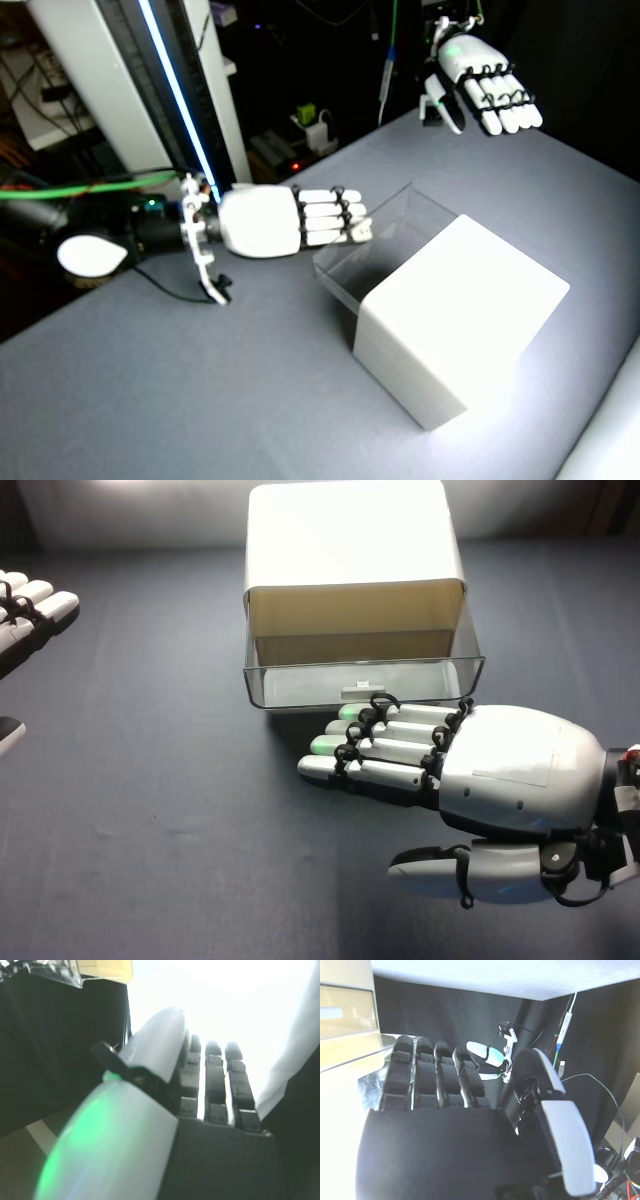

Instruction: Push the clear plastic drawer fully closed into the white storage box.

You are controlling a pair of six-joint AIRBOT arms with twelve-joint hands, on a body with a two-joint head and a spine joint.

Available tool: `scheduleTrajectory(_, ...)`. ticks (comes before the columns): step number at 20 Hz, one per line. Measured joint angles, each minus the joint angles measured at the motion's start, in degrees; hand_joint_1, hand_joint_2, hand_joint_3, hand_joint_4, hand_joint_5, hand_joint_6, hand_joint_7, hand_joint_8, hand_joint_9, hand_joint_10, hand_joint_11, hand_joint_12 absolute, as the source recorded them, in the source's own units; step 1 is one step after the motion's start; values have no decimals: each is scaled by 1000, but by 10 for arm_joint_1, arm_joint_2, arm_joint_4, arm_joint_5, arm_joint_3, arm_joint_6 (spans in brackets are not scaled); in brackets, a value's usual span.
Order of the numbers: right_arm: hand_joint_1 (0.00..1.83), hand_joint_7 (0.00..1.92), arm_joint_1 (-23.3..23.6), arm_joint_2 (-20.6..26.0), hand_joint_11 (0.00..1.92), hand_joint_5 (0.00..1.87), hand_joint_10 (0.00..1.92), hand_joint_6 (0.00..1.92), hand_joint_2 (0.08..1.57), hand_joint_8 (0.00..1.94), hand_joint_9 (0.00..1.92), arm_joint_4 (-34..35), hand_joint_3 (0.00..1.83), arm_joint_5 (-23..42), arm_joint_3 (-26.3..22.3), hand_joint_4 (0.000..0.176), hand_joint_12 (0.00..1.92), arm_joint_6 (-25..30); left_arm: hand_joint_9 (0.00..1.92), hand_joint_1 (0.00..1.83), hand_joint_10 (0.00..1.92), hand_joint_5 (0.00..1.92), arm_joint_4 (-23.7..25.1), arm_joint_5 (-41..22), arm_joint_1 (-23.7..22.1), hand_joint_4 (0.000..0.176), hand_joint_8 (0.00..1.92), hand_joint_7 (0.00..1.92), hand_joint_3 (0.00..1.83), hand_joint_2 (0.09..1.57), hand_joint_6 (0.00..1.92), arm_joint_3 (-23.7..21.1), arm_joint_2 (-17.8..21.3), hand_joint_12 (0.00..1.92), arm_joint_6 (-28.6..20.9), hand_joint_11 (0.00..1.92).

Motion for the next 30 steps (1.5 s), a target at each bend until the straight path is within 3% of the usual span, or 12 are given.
scheduleTrajectory(4,201,0,0,1,0,0,0,0,1471,0,0,0,2,1,-1,0,0,-2,0,854,0,20,-1,0,1,0,0,0,1,1535,1,0,0,0,0,0)
scheduleTrajectory(11,57,0,0,2,0,0,0,0,1491,0,0,0,5,5,-4,0,0,-14,0,860,0,0,-1,-2,1,5,0,0,0,1535,0,0,0,0,0,0)
scheduleTrajectory(13,129,0,1,2,0,0,0,0,1483,0,0,3,0,5,-4,0,0,-18,0,845,0,0,-1,-3,1,1,0,0,4,1543,0,0,0,0,0,0)
scheduleTrajectory(15,120,0,1,2,0,0,0,0,1488,0,0,6,1,5,-4,0,0,-25,0,844,0,0,0,-4,1,19,0,0,4,1543,0,0,0,0,0,0)
scheduleTrajectory(18,154,0,9,2,0,0,0,0,1482,0,0,9,0,5,-3,0,0,-35,0,872,0,0,-1,-4,1,8,0,0,1,1539,0,0,0,0,0,0)
scheduleTrajectory(23,160,0,9,3,0,0,0,0,1473,0,0,13,0,10,-3,0,0,-39,0,807,0,0,-1,-5,1,17,0,0,5,1552,0,0,0,0,0,0)
scheduleTrajectory(25,171,0,9,4,0,0,0,0,1469,0,0,13,0,10,-3,1,0,-39,0,811,0,0,-1,-5,1,0,0,0,5,1553,0,0,0,0,0,0)
scheduleTrajectory(30,176,0,9,4,0,0,0,0,1464,0,0,14,0,10,-3,0,0,-42,0,820,0,0,-2,-5,1,6,0,0,4,1553,0,0,0,0,0,0)
